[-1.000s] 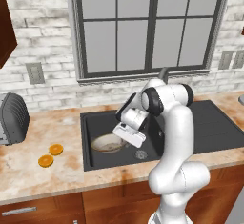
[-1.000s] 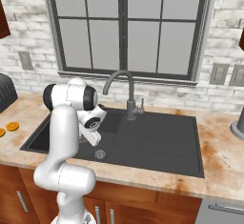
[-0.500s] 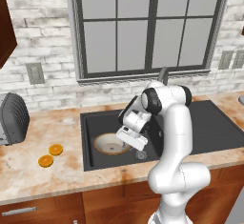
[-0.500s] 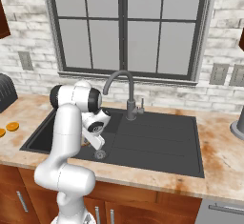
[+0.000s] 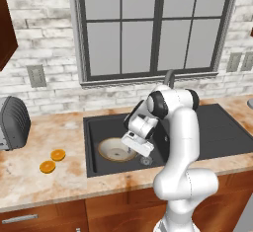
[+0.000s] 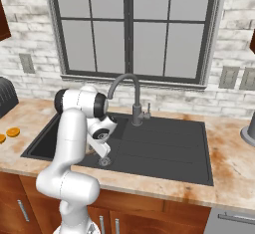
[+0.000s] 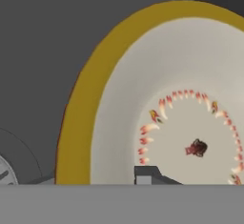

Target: Remove the orange and orange from the sink. Then move the bowl and cup from the counter to the sink for washing.

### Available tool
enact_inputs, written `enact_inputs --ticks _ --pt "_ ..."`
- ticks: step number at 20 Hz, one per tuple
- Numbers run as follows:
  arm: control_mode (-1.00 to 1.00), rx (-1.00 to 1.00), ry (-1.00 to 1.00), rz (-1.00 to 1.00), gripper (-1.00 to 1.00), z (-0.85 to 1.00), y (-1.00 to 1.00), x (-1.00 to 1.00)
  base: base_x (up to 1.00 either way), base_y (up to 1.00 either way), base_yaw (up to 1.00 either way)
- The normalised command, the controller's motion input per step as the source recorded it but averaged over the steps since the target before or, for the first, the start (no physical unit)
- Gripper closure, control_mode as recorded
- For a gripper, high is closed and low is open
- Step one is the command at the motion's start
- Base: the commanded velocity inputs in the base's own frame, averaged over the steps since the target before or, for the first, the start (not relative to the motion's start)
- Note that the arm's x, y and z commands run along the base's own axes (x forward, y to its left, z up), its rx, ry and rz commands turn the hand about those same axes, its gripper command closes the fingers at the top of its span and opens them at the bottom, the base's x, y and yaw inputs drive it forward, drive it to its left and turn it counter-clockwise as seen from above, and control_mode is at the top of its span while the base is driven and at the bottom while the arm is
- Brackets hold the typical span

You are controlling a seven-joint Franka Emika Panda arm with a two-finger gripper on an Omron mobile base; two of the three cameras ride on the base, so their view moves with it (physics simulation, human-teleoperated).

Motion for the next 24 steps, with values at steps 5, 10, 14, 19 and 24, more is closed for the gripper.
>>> enact_inputs --ticks 5,10,14,19,24 --pt "-1.0 0.03 0.01 0.0 -1.0 -0.08 0.19 0.04 0.0 0.0 0.0" --pt "-1.0 0.01 0.02 0.0 -1.0 0.01 0.08 0.03 0.0 0.0 0.0" --pt "-1.0 0.0 0.0 0.0 -1.0 0.15 0.0 0.0 0.0 0.0 0.0" --pt "-1.0 -0.06 0.0 0.0 -1.0 0.33 0.0 -0.03 0.0 0.0 0.0" --pt "-1.0 -0.11 0.0 0.0 -1.0 0.41 -0.02 -0.1 0.0 0.0 0.0"
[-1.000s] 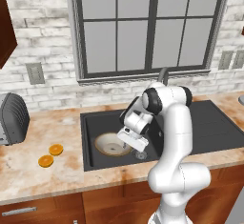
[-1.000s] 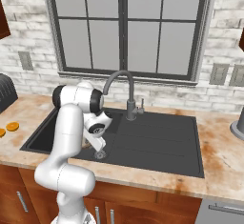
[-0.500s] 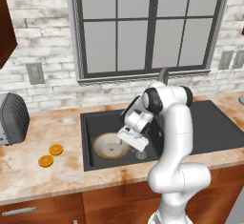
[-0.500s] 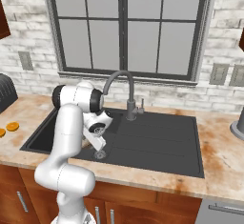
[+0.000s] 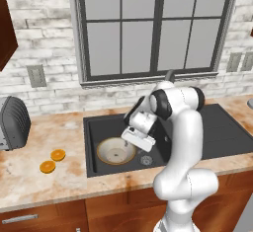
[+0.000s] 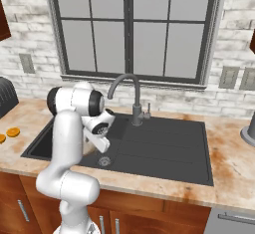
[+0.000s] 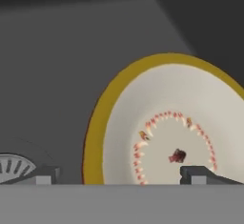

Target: Remove the orange and orange from the sink. Then move the bowl and cup from the counter to the sink for washing.

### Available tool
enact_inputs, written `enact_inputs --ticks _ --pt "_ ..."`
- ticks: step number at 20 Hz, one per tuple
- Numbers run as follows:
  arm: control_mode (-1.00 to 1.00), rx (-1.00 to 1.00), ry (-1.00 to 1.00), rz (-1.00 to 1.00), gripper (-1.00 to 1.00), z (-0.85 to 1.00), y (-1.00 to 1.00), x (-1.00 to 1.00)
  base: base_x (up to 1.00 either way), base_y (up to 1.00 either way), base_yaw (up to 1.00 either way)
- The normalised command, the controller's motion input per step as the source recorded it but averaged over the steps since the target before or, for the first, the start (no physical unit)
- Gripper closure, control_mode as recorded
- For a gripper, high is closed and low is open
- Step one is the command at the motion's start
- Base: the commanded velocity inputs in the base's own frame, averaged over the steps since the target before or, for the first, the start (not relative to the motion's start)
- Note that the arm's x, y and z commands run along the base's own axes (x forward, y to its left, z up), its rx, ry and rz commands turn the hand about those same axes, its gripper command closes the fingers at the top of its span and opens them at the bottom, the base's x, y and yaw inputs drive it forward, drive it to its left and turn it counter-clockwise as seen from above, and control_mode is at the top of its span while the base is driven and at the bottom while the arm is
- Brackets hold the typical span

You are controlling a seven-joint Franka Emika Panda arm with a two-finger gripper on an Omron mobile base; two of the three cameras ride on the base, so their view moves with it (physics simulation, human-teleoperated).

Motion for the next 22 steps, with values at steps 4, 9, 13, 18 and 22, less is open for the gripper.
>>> enact_inputs --ticks 4,9,13,18,22 --pt "-1.0 -0.1 0.0 -0.01 -1.0 0.44 -0.05 -0.16 0.0 0.0 0.0" --pt "-1.0 -0.07 -0.02 -0.05 -1.0 0.44 -0.06 -0.18 0.0 0.0 0.0" --pt "-1.0 -0.03 -0.03 -0.11 -1.0 0.46 -0.09 -0.25 0.0 0.0 0.0" --pt "-1.0 -0.01 -0.03 -0.18 -1.0 0.49 -0.08 -0.27 0.0 0.0 0.0" --pt "-1.0 0.0 -0.03 -0.2 -1.0 0.49 -0.06 -0.3 0.0 0.0 0.0"
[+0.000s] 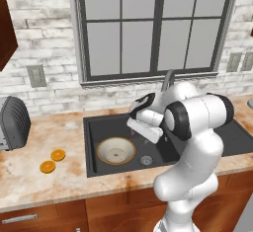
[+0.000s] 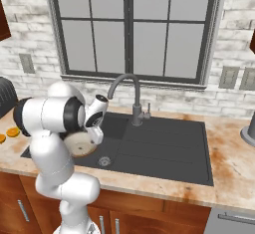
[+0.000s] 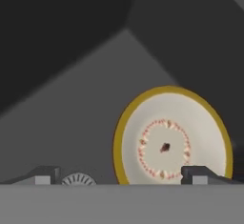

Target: Remove the orange and orange from the sink. Then move the bowl and cup from the counter to the sink for washing.

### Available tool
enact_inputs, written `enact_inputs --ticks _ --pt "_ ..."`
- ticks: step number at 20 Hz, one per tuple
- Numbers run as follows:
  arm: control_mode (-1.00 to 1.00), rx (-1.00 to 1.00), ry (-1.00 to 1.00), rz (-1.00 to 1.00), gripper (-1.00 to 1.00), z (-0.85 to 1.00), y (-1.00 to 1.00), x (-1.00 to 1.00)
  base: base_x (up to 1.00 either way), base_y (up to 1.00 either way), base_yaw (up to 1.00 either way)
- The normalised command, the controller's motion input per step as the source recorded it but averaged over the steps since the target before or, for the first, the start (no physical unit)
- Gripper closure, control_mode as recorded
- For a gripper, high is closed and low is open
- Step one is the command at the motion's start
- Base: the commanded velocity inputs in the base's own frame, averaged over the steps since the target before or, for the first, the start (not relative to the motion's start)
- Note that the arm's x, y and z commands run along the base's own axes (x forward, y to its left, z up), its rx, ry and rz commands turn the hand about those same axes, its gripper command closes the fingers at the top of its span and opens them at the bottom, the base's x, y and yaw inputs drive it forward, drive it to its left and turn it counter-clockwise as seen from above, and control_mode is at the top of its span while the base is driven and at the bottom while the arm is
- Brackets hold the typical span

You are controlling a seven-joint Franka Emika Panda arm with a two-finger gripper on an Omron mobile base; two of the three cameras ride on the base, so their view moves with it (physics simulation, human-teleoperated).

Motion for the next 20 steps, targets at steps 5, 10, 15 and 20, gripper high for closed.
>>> enact_inputs --ticks 5,10,15,20 --pt "-1.0 0.0 0.0 -0.22 -1.0 0.44 -0.04 -0.34 0.0 0.0 0.0" --pt "-1.0 0.0 0.0 -0.28 -1.0 0.47 0.0 -0.28 0.0 0.0 0.0" --pt "-1.0 0.0 0.03 -0.35 -1.0 0.48 0.0 -0.25 0.0 0.0 0.0" --pt "-1.0 0.0 0.11 -0.37 -1.0 0.43 -0.01 -0.24 0.0 0.0 0.0"
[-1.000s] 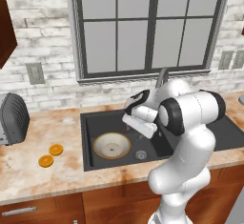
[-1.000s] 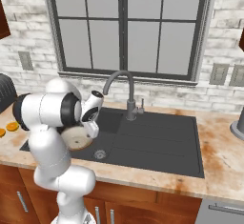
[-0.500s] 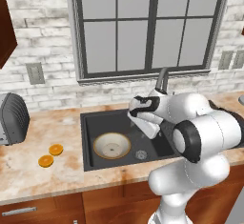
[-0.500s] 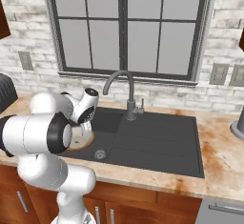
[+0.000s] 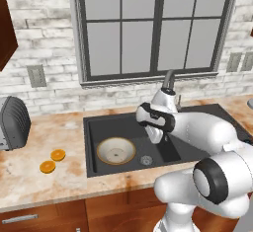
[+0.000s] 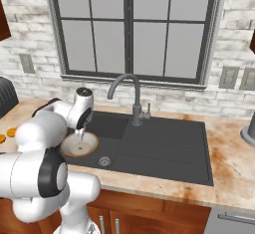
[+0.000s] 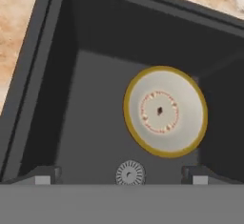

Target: Remove the orange and orange from the sink. Then move the bowl and cup from the counter to the sink for washing.

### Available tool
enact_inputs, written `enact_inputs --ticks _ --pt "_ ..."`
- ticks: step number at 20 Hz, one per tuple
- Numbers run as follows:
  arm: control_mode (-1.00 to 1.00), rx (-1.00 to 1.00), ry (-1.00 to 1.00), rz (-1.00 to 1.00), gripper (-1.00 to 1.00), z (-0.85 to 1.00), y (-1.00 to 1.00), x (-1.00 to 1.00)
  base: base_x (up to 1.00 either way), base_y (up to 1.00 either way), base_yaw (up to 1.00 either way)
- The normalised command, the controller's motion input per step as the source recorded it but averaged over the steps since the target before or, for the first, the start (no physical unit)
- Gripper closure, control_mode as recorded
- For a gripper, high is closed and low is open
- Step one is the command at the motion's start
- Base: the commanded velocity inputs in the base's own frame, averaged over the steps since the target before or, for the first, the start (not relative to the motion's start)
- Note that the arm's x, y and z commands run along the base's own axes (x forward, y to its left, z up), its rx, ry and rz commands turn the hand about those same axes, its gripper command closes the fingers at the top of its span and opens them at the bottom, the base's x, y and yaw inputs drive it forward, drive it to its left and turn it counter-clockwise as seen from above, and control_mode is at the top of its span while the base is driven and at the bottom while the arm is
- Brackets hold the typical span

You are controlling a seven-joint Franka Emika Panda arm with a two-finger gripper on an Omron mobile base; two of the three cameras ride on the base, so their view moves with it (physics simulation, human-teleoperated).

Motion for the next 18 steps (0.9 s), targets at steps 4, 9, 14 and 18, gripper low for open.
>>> enact_inputs --ticks 4,9,14,18 --pt "-1.0 0.03 0.14 -0.38 -1.0 0.38 -0.07 -0.33 0.0 0.0 0.0" --pt "-1.0 0.04 0.15 -0.43 -1.0 0.34 -0.1 -0.31 0.0 0.0 0.0" --pt "-1.0 0.03 0.1 -0.48 -1.0 0.27 -0.11 -0.32 0.0 0.0 0.0" --pt "-1.0 0.05 0.13 -0.49 -1.0 0.24 -0.11 -0.33 0.0 0.0 0.0"
